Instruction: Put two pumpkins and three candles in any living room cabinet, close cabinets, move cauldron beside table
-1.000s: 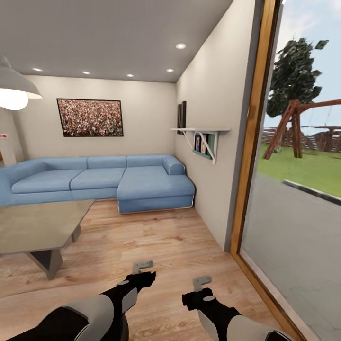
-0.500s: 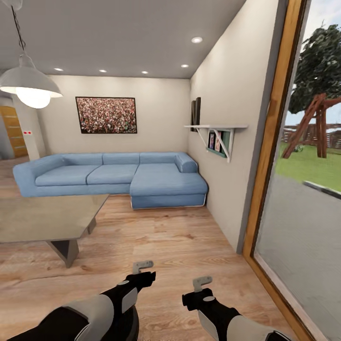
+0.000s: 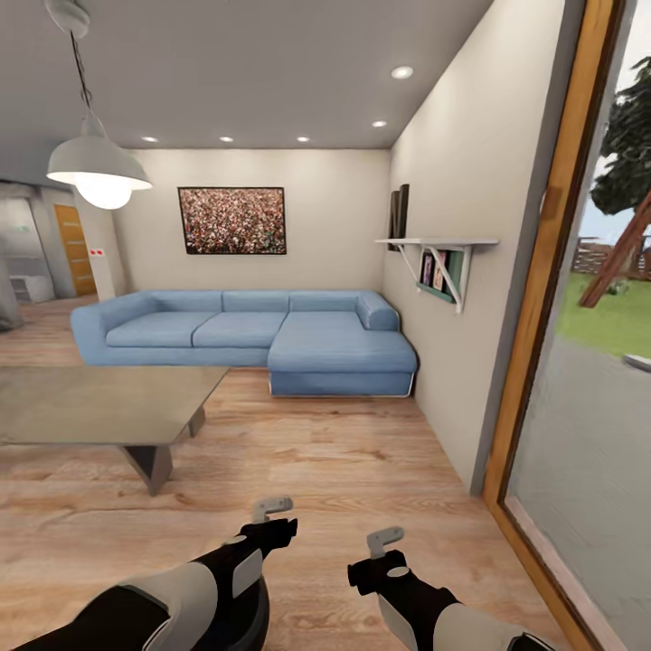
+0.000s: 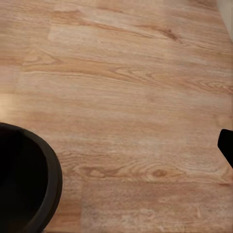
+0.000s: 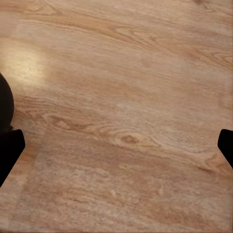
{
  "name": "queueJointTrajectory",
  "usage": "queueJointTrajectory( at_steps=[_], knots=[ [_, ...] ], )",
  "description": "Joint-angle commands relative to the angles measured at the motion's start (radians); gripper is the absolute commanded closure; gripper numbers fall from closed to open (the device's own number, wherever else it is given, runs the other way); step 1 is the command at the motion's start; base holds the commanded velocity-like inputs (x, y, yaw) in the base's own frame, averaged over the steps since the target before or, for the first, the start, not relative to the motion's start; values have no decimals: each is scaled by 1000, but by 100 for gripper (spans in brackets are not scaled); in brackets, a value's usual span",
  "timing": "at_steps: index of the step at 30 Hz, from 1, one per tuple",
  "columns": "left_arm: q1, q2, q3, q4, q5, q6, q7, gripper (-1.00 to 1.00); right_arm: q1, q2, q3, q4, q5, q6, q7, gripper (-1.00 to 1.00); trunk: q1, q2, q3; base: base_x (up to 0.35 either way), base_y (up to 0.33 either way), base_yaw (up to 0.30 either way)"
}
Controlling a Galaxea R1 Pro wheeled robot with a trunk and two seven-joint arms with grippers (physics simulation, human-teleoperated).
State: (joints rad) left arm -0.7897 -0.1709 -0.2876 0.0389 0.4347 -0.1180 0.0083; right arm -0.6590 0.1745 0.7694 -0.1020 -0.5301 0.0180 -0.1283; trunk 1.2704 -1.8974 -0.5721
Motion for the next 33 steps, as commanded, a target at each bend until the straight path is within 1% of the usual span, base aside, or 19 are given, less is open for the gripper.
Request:
queueJointTrajectory(
  at_steps=[1,6,9,33],
  knots=[
    [-2,-1,-8,4,7,-6,1,-100,-1,0,8,-1,-6,2,-5,-100,0,-1,-1,0,-287,290],
    [-2,-1,-8,4,7,-6,0,-100,-1,0,8,-1,-5,2,-5,-100,0,-1,-1,1,-279,291],
    [-2,-1,-8,4,7,-6,0,-100,-1,0,8,-1,-5,2,-5,-100,0,-1,-1,16,-116,291],
    [-2,-1,-8,4,7,-8,0,-100,-1,0,8,0,-5,2,-5,-100,0,-1,-1,1,-4,291]
  ],
)
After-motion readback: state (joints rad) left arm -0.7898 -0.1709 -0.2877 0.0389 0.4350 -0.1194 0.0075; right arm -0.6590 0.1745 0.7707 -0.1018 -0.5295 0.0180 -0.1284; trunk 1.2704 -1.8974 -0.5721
